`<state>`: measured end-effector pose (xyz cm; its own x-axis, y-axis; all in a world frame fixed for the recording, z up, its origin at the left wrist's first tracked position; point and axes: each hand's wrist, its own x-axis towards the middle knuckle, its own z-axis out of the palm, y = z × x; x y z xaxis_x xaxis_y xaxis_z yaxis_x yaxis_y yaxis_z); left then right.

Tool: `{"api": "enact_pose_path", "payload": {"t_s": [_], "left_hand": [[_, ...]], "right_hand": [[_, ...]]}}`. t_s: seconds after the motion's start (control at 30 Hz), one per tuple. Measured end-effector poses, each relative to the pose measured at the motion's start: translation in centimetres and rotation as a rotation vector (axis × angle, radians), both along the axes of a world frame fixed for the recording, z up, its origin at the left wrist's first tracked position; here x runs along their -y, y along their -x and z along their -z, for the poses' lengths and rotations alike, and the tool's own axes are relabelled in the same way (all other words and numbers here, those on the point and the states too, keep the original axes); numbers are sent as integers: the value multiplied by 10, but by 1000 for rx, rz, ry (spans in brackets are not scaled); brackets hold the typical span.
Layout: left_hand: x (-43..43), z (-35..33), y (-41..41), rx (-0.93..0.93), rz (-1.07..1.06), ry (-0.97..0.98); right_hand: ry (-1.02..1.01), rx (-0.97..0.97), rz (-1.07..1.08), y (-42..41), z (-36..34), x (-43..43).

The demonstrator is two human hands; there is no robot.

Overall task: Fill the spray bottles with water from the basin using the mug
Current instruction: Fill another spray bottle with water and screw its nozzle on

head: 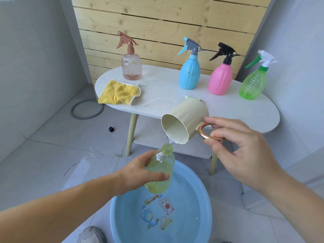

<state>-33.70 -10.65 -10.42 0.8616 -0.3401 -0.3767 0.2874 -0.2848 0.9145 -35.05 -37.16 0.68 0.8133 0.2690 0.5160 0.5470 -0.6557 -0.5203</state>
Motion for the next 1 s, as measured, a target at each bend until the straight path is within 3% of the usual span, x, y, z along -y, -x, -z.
{"api": "enact_pose_path", "payload": {"t_s": [0.57, 0.67, 0.83, 1.0], "left_hand": [[0, -1, 0, -2, -5, 6], [-1, -1, 0, -1, -14, 7], [-2, 0, 1, 13, -5, -4], [-4, 4, 2, 7, -7, -12]], "right_hand": [[207, 263, -95, -2, 4, -4], [100, 103, -27, 1, 7, -7], [-303, -468, 119, -2, 16, -14], [-614, -759, 290, -27, 61, -4]]}}
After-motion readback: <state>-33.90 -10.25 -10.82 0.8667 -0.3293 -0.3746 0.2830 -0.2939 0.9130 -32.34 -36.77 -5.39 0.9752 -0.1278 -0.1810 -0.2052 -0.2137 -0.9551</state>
